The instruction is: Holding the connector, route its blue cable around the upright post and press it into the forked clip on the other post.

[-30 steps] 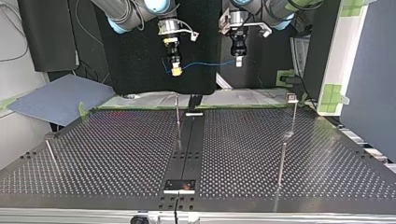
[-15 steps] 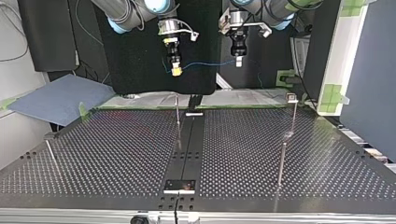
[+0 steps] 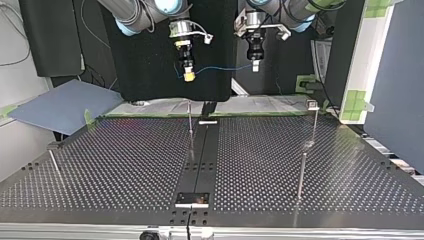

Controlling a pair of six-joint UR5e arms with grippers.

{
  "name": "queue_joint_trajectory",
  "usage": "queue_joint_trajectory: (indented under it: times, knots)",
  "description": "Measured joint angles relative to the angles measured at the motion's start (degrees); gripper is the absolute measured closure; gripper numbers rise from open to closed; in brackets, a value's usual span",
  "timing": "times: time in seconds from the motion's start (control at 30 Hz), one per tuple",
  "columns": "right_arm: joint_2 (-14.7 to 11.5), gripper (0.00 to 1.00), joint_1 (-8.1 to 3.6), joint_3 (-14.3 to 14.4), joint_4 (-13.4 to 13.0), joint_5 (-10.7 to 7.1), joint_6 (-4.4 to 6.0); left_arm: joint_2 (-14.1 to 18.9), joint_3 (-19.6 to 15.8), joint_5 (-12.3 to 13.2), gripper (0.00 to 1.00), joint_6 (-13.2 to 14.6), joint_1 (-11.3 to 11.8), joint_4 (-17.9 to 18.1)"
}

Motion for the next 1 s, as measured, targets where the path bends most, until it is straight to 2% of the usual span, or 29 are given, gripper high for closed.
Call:
queue_joint_trajectory:
  times: [0.1, 0.27, 0.47, 0.83, 1.0]
  knots:
    - [0.12, 1.0, -0.03, 0.13, -0.74, 0.08, -0.06, 0.01, 0.06, 0.03, 0.98, 0.02, 0.0, 0.03]
    - [1.92, 1.0, -0.49, 1.11, -2.64, 1.41, 0.56, 0.01, 0.07, 0.04, 0.98, 0.04, 0.01, 0.05]
    - [3.75, 1.0, -0.56, 1.31, -3.2, 1.83, 0.68, 0.01, 0.08, 0.04, 0.98, 0.04, 0.01, 0.05]
    - [3.95, 1.0, -0.57, 1.33, -3.24, 1.87, 0.69, -0.03, 0.03, 0.1, 0.98, 0.1, 0.07, 0.0]
    - [3.95, 1.0, -0.57, 1.33, -3.24, 1.87, 0.69, -0.22, -0.89, 0.83, 0.98, 0.49, 1.55, -0.93]
